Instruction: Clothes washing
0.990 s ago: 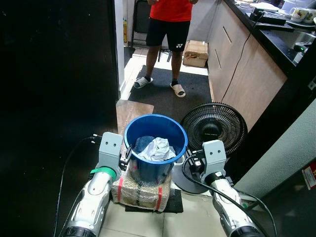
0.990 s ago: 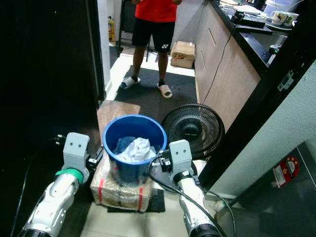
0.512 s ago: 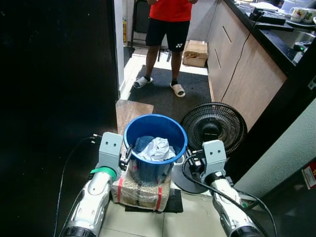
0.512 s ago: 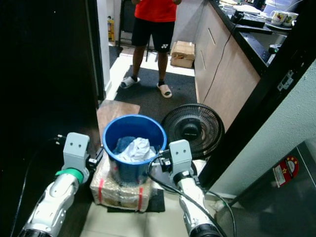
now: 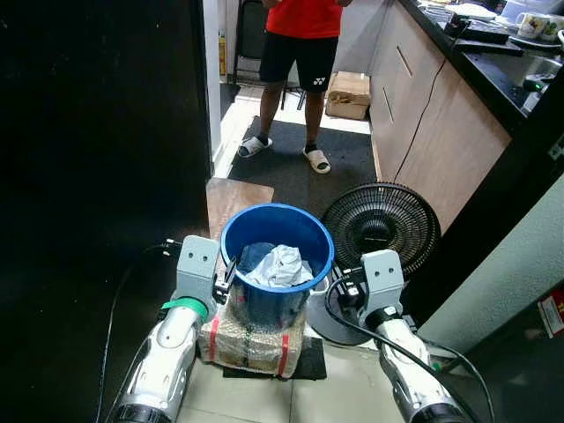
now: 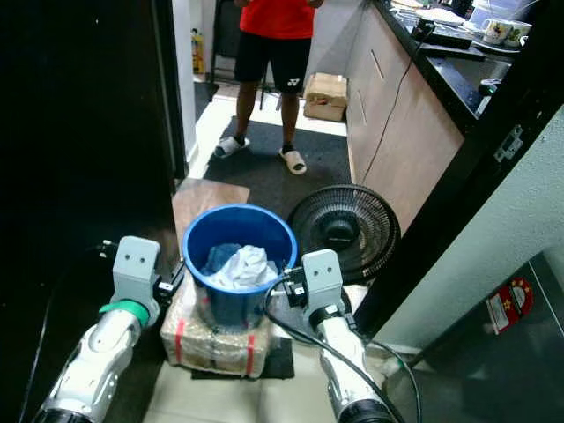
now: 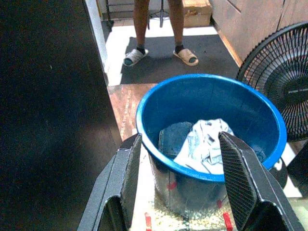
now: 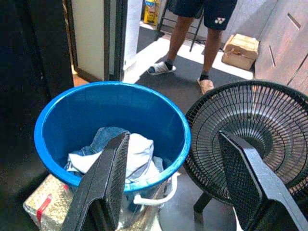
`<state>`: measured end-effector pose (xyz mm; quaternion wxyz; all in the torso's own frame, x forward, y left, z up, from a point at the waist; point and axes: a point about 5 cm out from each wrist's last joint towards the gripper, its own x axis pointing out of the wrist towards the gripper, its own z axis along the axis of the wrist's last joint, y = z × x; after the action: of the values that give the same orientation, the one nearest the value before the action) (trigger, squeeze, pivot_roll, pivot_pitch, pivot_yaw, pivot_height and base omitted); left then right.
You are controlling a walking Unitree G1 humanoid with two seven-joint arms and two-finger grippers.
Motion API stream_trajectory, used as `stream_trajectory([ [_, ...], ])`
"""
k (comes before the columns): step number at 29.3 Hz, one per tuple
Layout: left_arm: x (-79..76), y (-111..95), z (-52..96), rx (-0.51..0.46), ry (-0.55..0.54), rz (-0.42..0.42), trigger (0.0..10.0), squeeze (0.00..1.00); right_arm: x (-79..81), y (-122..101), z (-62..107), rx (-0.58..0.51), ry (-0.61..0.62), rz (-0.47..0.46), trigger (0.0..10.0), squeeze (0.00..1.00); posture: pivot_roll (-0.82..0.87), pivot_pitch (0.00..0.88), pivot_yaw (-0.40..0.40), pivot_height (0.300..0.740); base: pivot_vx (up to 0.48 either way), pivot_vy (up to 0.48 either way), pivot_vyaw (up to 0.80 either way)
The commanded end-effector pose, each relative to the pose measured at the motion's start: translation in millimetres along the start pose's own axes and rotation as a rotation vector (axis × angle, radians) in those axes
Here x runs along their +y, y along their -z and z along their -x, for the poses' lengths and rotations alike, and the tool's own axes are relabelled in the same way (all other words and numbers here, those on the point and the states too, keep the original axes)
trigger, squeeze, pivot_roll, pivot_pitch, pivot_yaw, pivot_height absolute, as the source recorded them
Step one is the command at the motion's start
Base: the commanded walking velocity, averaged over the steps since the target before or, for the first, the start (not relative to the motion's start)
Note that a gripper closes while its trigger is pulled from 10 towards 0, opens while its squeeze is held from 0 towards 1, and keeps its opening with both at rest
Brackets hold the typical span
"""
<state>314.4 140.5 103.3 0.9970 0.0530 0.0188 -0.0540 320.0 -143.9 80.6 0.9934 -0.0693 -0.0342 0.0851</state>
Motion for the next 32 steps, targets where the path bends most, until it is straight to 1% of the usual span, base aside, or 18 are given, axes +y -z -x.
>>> stream_trajectory([
  [1, -2.3, 5.1, 1.5, 0.012, 0.012, -0.002, 10.0, 0.00, -1.2, 0.2, 1.4, -0.005, 0.000, 0.010, 10.0, 0.00, 0.09, 0.000, -0.016, 0.740, 0.465, 0.000, 0.00],
  [32, -2.3, 5.3, 1.5, 0.012, 0.010, -0.005, 10.0, 0.00, -1.7, 0.7, 2.0, -0.002, 0.003, 0.011, 10.0, 0.00, 0.09, 0.000, -0.013, 0.740, 0.465, 0.000, 0.00],
])
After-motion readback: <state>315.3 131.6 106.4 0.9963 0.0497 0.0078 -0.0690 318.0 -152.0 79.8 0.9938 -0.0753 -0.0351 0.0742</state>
